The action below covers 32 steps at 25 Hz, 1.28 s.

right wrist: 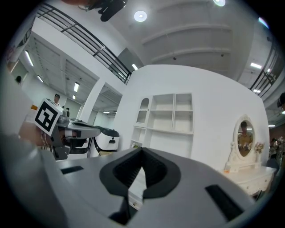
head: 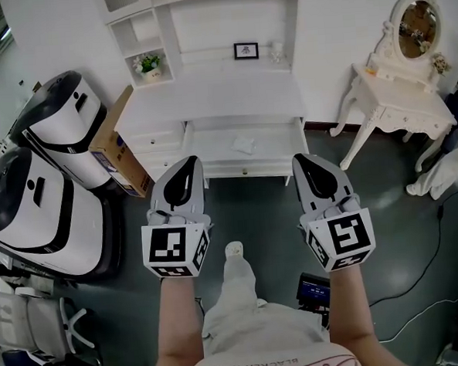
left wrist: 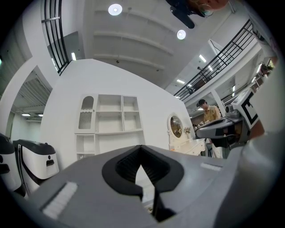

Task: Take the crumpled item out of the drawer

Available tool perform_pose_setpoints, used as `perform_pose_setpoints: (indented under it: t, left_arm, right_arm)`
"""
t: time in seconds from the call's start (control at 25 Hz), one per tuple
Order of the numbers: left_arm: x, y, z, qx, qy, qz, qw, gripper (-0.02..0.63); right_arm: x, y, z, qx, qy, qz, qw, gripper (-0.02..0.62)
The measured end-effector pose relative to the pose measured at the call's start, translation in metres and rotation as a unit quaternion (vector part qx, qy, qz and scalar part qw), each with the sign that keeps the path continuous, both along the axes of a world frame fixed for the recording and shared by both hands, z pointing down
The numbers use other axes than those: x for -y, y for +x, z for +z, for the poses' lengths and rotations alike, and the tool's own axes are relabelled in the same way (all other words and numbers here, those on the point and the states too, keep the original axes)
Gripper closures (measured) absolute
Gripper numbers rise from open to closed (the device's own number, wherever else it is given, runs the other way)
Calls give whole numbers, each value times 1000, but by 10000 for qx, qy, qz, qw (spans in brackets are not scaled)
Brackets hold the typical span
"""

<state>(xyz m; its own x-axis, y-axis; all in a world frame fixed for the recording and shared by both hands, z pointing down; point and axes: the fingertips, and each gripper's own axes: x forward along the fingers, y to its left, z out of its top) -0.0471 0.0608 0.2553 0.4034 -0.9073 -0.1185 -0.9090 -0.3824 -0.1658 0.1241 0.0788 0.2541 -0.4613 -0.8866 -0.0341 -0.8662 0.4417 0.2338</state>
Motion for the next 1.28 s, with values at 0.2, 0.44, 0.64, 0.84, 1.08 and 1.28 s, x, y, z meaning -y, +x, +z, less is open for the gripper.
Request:
perform_pose_setpoints:
  t: [0.2,0.44,0.64,0.84,1.08,1.28]
  left_arm:
    - [40,2,7,4,-52,74,10000,601]
    - [104,-11,11,-96,-137,123,9998,600]
    - [165,-14,15,-90,-195,255,9994,601]
    - [225,-18,21,-101,-274,428,9987,600]
    - [294,-21,25,-144,-353,610,9974,601]
    - [340,-23,33,-179,-441,693,9965,601]
  right_arm:
    - [41,1,7,-56,-53,114,9999,589]
    - [100,-8,15,-234,-117,179,9995,589]
    - [156,-12,19,-353,-194,303,9987,589]
    - [212,-17,28,-420,-354,443,9975,589]
    - [278,-29,32,-443,-466,548,9964,589]
    - [320,-37,43,-466,-603,555,9955,589]
